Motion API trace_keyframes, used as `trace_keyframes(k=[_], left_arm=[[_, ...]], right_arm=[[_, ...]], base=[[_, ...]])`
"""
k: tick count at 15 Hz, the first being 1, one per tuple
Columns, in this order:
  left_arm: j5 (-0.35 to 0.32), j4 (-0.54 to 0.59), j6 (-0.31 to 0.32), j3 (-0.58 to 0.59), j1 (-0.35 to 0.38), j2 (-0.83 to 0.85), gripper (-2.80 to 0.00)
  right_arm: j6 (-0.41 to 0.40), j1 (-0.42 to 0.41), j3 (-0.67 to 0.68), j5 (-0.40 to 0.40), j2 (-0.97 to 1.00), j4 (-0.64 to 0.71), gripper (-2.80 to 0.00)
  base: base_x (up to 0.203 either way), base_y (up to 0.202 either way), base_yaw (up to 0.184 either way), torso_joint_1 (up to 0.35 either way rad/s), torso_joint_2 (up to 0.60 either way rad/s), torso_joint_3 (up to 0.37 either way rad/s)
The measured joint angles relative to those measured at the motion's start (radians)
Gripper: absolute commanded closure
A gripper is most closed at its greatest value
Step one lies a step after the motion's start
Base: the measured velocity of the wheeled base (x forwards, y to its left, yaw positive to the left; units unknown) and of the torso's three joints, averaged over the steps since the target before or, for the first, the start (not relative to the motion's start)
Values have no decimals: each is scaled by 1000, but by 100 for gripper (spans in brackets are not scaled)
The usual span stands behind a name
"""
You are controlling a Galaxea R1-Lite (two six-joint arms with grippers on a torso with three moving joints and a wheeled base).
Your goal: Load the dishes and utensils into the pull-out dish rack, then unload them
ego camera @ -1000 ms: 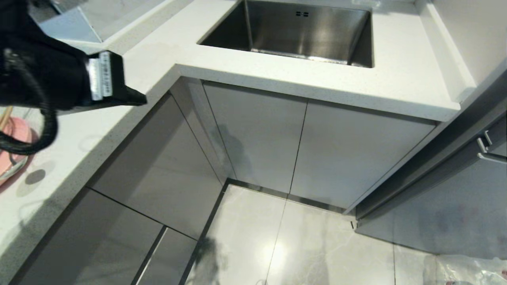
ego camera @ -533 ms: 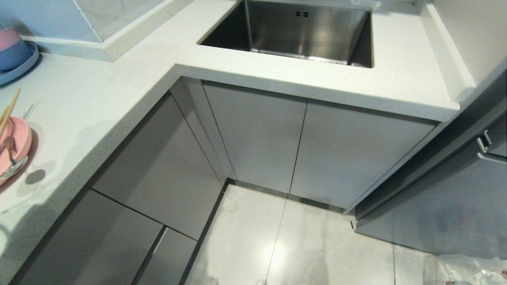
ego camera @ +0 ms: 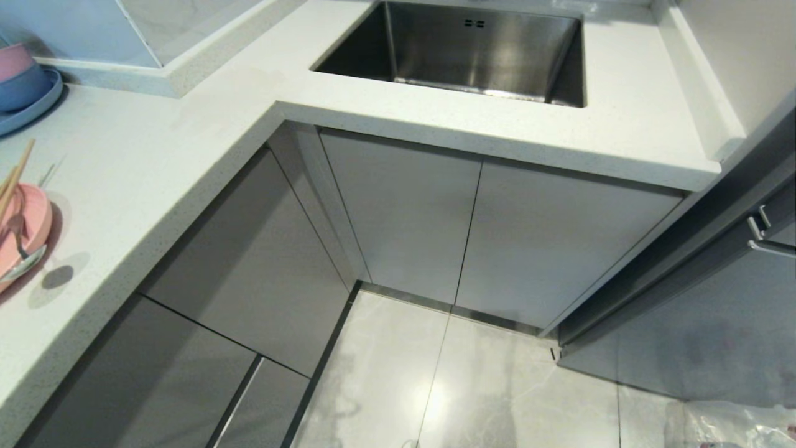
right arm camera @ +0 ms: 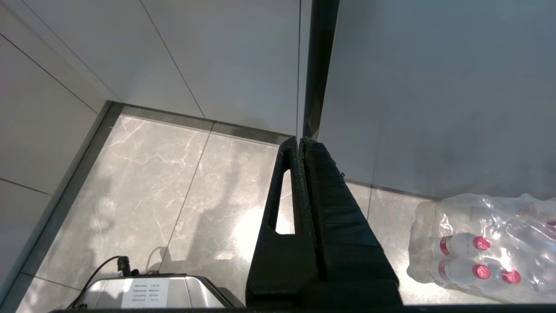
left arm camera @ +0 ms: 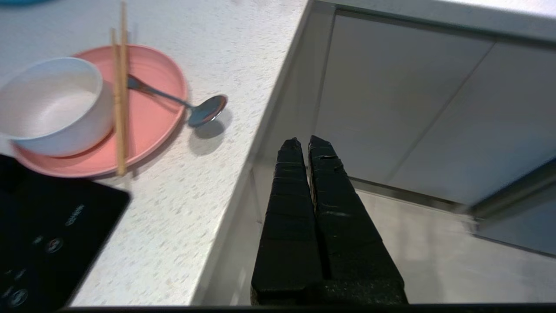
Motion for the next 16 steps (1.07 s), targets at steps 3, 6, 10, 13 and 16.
trace_keyframes(k=[3, 6, 10, 13, 16], left_arm=[[18, -119, 53, 290, 22, -197, 0], [56, -271, 55, 548, 29, -283, 0], [52, -511, 34, 808, 31, -317, 0], [-11, -483, 35, 840, 31, -321, 0], [-60, -406, 51, 844, 32, -323, 0]], right_arm=[[0, 0, 0, 0, 0, 0, 0], [0, 0, 0, 0, 0, 0, 0], [0, 0, 0, 0, 0, 0, 0], [0, 0, 0, 0, 0, 0, 0], [0, 0, 0, 0, 0, 0, 0]], base=[[0, 0, 0, 0, 0, 0], [0, 0, 0, 0, 0, 0], [0, 0, 0, 0, 0, 0], [0, 0, 0, 0, 0, 0], [0, 0, 0, 0, 0, 0]])
